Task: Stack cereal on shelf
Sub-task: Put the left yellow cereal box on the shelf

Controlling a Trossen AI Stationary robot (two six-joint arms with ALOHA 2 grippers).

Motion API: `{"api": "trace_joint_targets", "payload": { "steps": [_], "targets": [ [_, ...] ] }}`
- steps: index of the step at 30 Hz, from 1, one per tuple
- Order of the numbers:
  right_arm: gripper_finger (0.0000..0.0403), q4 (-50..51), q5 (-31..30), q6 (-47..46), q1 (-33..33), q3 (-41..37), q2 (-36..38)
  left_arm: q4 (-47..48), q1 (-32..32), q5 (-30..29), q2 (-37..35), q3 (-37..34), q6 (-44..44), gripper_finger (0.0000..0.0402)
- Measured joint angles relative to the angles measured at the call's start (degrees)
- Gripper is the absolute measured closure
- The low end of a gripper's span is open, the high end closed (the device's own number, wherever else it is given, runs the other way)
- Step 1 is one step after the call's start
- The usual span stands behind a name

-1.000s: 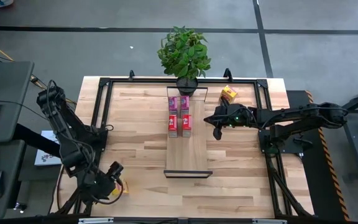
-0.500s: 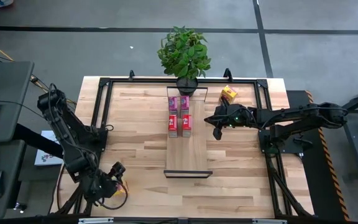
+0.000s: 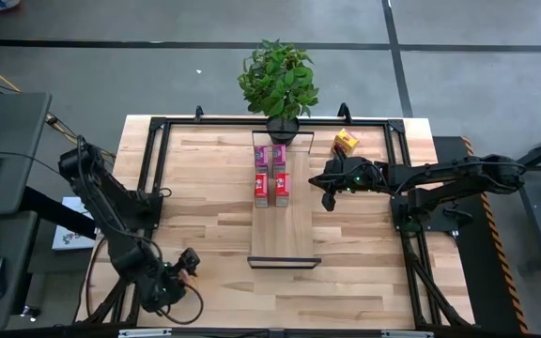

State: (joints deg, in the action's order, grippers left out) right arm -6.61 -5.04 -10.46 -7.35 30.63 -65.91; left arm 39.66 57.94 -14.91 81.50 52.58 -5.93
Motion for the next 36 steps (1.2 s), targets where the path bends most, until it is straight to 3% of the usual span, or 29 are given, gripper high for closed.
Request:
{"api": "trace_joint_targets", "payload": {
  "steps": [6,17,28,36],
  "targets": [
    [0.0403,0.04,0.0,-0.02,0.01,-0.02,0.0,-6.92,-1.96,-7.79,2.26,0.0,-6.25,0.0085],
    [0.0403,0.39,0.0,-0.02,-0.01,-0.02,-0.02,-9.55,-3.24,-7.77,4.91,0.0,-24.54,0.0085],
    [0.0403,0.39,0.0,-0.02,0.0,-0.02,-0.07,-6.5,-3.22,2.49,4.76,0.0,-34.27,0.0085],
    [0.0403,0.42,0.0,-0.02,-0.01,-0.03,-0.11,-2.44,-3.22,3.46,4.76,0.0,-39.69,0.0093]
  ]
}}
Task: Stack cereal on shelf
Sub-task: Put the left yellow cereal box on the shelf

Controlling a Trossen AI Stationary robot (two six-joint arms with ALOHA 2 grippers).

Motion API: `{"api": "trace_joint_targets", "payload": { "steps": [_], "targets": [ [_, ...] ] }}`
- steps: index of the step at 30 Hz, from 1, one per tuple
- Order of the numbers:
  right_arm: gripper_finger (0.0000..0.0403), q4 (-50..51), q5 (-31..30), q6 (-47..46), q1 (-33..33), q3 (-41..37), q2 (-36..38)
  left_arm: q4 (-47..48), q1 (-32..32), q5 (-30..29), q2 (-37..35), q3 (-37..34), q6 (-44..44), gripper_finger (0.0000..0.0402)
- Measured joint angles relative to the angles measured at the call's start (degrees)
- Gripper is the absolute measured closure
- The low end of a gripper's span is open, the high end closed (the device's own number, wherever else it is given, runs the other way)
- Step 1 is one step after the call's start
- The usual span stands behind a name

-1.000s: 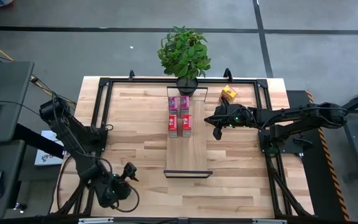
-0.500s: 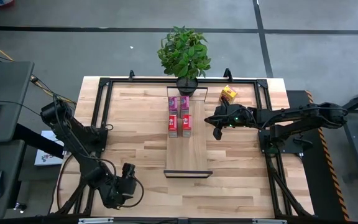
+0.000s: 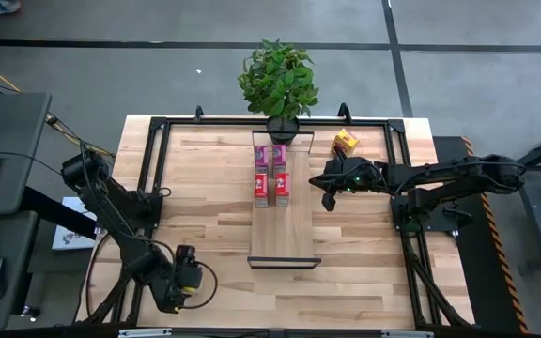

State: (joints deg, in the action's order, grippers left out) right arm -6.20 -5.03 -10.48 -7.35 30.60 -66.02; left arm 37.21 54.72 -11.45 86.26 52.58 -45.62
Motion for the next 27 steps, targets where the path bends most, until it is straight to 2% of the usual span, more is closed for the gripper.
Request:
{"api": "trace_joint_targets", "payload": {
  "steps": [4,11,16,19,22,27],
  "targets": [
    [0.0403,0.0,0.02,0.0,0.0,-0.01,0.0,0.07,0.0,1.47,0.0,0.0,-1.05,0.013],
    [0.0403,0.0,0.02,0.0,0.02,-0.01,0.0,-0.66,-0.23,4.2,0.0,0.0,-0.83,0.0229],
    [0.0403,0.0,0.02,0.0,0.0,-0.01,0.0,-0.63,-2.33,10.21,0.0,0.45,-0.82,0.0281],
    [0.0403,0.0,0.01,0.04,0.01,-0.01,0.0,1.77,-4.69,14.32,0.0,2.7,-0.6,0.0293],
    [0.0403,0.0,0.01,0.3,0.01,-0.01,0.0,7.87,-7.58,15.26,0.02,6.67,2.21,0.0293],
    [0.0403,0.0,0.02,0.39,0.01,-0.01,0.0,21.03,-12.84,9.82,0.02,15.37,10.49,0.0283]
  ]
}}
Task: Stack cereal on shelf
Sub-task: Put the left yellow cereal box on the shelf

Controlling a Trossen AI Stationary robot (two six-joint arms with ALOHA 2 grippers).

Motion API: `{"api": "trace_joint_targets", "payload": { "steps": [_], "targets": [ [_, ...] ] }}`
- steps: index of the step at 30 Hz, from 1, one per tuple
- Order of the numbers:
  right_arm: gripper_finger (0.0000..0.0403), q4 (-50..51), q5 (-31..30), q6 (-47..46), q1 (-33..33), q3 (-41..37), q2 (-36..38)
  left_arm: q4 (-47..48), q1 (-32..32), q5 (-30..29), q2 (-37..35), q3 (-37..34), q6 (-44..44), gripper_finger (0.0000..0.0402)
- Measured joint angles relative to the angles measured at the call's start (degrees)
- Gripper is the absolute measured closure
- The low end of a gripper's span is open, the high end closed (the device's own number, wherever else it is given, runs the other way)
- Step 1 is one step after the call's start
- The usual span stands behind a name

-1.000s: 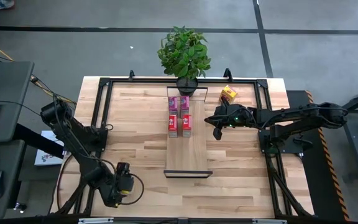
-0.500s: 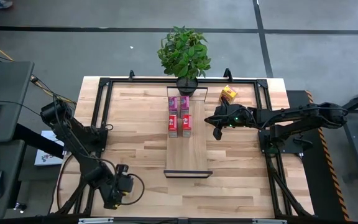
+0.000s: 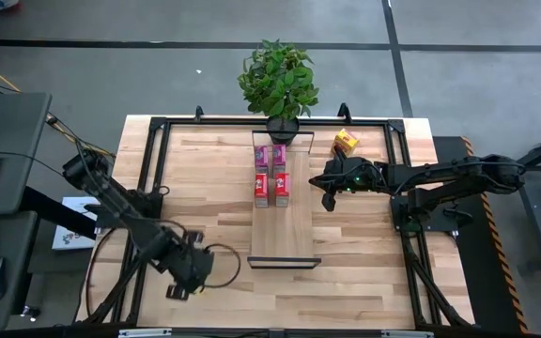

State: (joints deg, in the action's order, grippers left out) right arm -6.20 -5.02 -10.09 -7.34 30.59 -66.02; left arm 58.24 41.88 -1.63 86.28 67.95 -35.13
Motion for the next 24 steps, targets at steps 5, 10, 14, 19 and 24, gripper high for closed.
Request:
{"api": "trace_joint_targets", "payload": {
  "steps": [5,10,14,19,24],
  "targets": [
    [0.0403,0.4,0.0,-0.12,0.01,0.0,-0.02,10.07,-5.0,-14.82,-0.04,8.22,11.37,0.0281],
    [0.0403,1.38,0.0,-0.35,-0.01,0.0,-0.02,2.35,-12.02,-17.73,-0.01,9.52,26.47,0.0281],
    [0.0403,1.44,0.01,-0.39,-0.01,0.0,-0.02,-4.12,-18.85,-14.96,1.55,9.49,34.2,0.028],
    [0.0403,1.39,0.01,-0.39,0.01,0.0,-0.02,-13.0,-24.3,-9.96,2.36,9.48,41.88,0.028],
    [0.0403,1.4,0.0,-0.54,0.01,0.0,-0.02,-17.03,-26.75,-6.8,3.36,9.46,44.77,0.028]
  ]
}}
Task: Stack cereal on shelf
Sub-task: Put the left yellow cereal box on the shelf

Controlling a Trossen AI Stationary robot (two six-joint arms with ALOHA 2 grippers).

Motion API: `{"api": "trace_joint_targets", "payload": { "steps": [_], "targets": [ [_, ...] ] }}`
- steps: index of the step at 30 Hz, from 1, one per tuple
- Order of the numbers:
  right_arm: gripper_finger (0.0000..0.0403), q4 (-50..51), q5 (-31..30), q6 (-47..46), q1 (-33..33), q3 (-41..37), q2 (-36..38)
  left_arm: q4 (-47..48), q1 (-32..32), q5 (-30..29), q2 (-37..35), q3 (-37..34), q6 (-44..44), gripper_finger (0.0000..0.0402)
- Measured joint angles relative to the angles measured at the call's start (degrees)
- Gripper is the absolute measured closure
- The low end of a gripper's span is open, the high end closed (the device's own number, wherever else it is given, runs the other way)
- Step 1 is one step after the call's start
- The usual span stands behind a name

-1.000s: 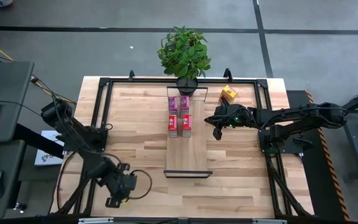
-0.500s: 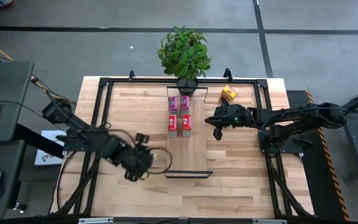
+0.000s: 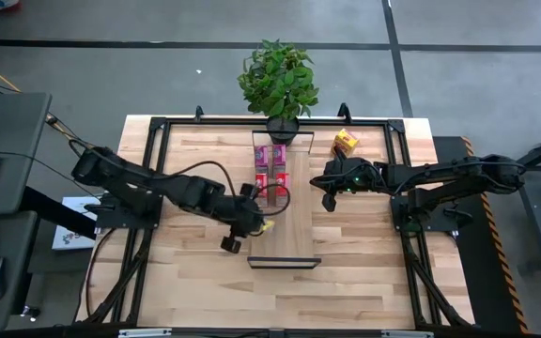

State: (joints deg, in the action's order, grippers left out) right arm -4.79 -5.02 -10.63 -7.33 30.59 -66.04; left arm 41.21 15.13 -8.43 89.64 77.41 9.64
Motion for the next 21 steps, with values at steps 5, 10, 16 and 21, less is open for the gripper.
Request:
{"api": "trace_joint_targets", "payload": {
  "steps": [5,10,16,21],
  "targets": [
    [0.0403,-0.05,0.0,0.11,0.0,0.0,0.0,-2.0,-2.13,0.99,3.87,-0.02,1.51,0.028],
    [0.0403,-0.31,0.01,0.07,0.0,0.0,0.0,-3.92,-3.76,5.94,8.7,-0.02,1.81,0.028],
    [0.0403,-0.57,0.0,0.06,0.0,0.0,0.0,-3.79,-4.3,7.3,10.69,-0.02,2.02,0.028],
    [0.0403,-0.76,0.0,-0.03,0.0,0.0,0.0,-5.5,-4.3,6.73,10.97,0.0,3.12,0.0278]
  ]
}}
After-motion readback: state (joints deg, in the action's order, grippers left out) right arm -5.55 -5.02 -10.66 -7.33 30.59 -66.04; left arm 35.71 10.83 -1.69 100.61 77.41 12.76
